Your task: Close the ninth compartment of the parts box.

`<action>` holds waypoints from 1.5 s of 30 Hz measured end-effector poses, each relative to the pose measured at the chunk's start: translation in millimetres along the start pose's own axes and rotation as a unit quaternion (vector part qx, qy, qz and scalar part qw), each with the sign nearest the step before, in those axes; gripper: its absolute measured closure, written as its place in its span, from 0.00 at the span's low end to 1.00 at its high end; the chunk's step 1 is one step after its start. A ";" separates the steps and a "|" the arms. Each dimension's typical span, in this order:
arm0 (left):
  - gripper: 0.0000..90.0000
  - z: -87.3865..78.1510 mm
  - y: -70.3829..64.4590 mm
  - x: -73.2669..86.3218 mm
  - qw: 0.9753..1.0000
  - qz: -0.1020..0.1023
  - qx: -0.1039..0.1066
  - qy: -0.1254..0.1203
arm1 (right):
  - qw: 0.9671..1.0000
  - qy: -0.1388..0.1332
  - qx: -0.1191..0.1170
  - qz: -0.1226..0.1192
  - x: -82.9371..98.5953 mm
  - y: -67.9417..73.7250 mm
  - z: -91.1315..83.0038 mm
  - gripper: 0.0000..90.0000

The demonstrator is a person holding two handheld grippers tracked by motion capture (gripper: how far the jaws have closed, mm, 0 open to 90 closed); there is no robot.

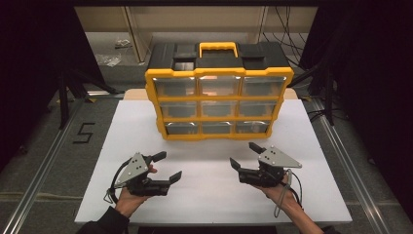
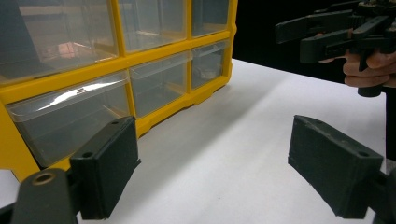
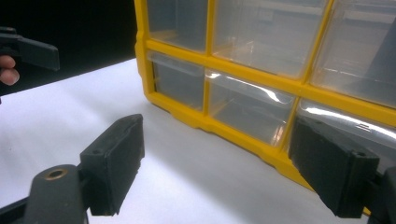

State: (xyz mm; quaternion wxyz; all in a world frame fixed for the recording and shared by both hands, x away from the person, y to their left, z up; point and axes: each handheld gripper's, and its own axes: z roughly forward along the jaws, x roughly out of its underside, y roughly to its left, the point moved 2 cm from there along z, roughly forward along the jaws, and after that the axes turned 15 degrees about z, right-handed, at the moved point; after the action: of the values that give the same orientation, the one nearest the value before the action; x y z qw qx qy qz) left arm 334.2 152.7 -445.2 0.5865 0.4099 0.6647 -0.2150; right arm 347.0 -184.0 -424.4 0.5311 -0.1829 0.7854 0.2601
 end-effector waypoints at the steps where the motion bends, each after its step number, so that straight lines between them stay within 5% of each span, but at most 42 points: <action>1: 0.17 0.1 0.0 0.0 1.000 0.000 0.000 0.000 | 1.000 0.001 0.000 0.000 0.9 0.1 -0.5 0.22; 45: 0.17 -0.1 0.0 0.2 1.000 -0.002 0.001 -0.001 | 1.000 -0.001 0.008 -0.001 9.2 -3.8 -15.7 0.20</action>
State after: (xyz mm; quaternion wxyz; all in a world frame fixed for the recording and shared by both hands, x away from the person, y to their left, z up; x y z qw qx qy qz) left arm 334.2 152.8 -445.4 0.5861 0.4093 0.6647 -0.2171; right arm 334.2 -196.6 -429.1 0.5336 -0.1787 0.7867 0.2537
